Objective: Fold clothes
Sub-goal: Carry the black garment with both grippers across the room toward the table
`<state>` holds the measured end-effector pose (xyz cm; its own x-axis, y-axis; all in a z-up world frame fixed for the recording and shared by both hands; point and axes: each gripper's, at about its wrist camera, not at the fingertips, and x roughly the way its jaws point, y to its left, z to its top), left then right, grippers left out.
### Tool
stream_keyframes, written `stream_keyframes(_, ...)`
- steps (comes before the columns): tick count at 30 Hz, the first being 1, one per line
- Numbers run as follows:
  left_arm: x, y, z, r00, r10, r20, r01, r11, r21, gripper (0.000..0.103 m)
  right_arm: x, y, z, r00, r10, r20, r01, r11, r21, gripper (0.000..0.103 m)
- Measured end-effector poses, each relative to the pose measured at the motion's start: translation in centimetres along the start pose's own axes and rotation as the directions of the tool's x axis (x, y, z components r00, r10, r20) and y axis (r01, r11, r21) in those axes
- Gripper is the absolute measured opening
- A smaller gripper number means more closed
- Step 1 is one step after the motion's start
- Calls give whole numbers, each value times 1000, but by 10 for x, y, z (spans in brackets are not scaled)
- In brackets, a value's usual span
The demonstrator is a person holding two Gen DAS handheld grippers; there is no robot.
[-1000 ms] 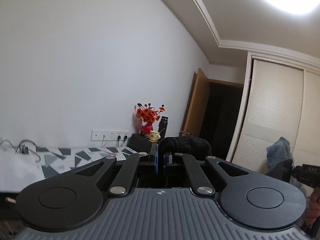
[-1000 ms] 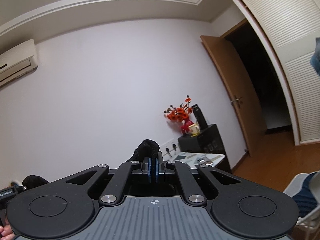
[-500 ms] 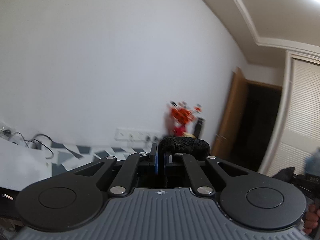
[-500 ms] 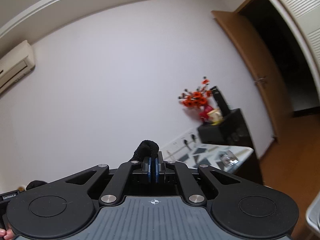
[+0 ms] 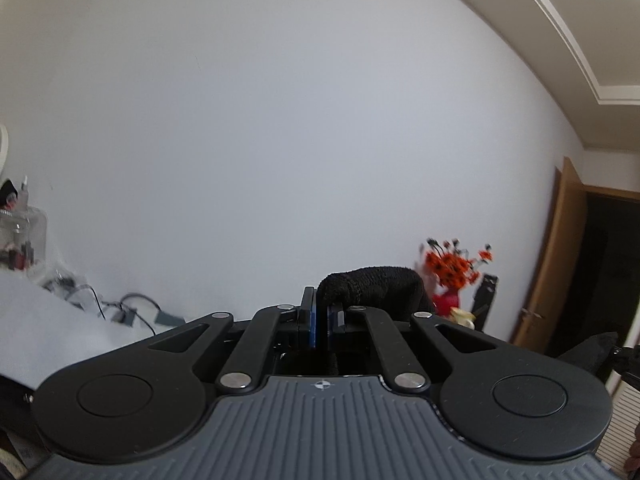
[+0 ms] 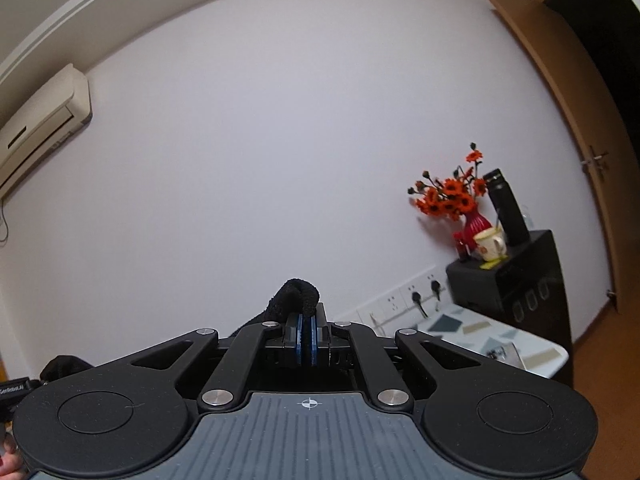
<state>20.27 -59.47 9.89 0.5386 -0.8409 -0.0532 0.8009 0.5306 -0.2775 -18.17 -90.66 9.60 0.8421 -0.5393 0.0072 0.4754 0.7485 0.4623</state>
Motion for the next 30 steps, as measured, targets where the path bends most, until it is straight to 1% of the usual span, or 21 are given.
stream_keyframes(2,14,5,6,1000,9,23,-9,1000,-8,5,17,-5,8,1000,14,13,-14,1000,5,4)
stream_keyframes(6,48,25,17,998,14,66,-12,1000,-21,5,57,-5,18,999,22,32,-21,999,-38,3)
stream_keyframes(8,66,37,21,996,13,87,-11,1000,-17,5,85,1,21,999,18,33,-16,998,-69,3)
stream_keyframes(11,100,57,30,996,18,87,-18,1000,-4,5,132,15,19,1000,1,19,0,997,-81,3)
stream_keyframes(15,152,85,42,998,23,51,-22,1000,-11,5,200,39,14,999,-28,-22,26,995,-97,3)
stream_keyframes(19,198,112,47,1000,22,16,-21,1000,-13,5,262,63,6,999,-35,-32,31,990,-141,3)
stream_keyframes(22,225,128,45,1000,11,-9,-11,1000,-19,5,294,73,-2,998,-46,-47,39,989,-140,3)
stream_keyframes(26,259,146,36,999,5,-53,-6,1000,-20,5,335,85,-18,993,-70,-94,56,988,-142,3)
stream_keyframes(29,278,156,23,991,-5,-133,-2,998,-57,5,359,94,-33,984,-104,-145,77,981,-180,3)
stream_keyframes(30,284,159,17,984,-11,-176,-2,997,-74,5,368,96,-39,978,-121,-170,86,976,-200,3)
